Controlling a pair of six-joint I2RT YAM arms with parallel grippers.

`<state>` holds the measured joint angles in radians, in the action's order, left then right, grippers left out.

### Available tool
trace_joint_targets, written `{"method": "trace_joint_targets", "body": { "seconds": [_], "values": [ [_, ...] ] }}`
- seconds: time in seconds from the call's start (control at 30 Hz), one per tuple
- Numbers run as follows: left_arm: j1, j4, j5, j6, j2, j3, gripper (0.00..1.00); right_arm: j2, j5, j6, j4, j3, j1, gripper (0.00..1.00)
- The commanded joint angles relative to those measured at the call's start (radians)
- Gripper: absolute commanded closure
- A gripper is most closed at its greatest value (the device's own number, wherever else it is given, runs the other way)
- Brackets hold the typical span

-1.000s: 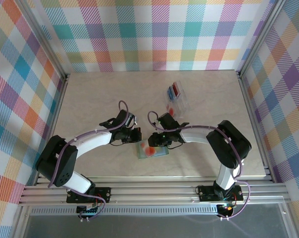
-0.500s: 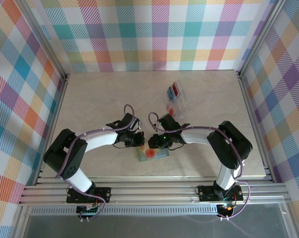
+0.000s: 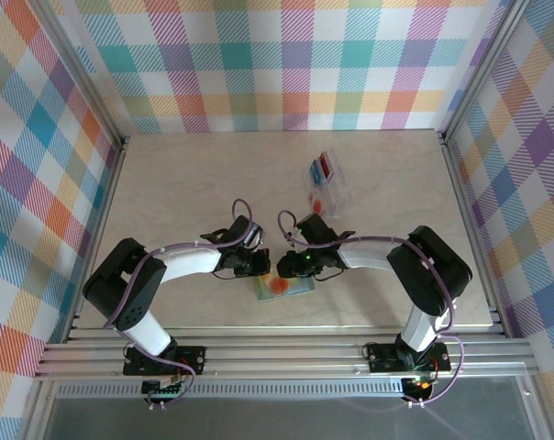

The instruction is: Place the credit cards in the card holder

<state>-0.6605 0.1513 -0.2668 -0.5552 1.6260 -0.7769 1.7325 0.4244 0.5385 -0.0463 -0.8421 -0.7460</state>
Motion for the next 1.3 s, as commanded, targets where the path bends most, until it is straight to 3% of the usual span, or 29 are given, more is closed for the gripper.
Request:
{"method": "trace_joint_targets", "body": {
  "seconds": [0.0,0.67,1.27],
  "values": [
    [-0.01,0.016,0.085,-0.025,0.032,0.068,1.0,-0.007,0.037,0.008,-0.008,0.019,0.002,0.73],
    [-0.01,-0.065,0.084,-0.059,0.025,0.147,1.0,-0.045,-0.051,0.0,-0.104,0.057,0.003,0.72],
    [-0.01,-0.115,0.09,-0.078,0.03,0.199,1.0,0.039,0.13,-0.022,-0.047,0.019,0.003,0.76]
  ]
}}
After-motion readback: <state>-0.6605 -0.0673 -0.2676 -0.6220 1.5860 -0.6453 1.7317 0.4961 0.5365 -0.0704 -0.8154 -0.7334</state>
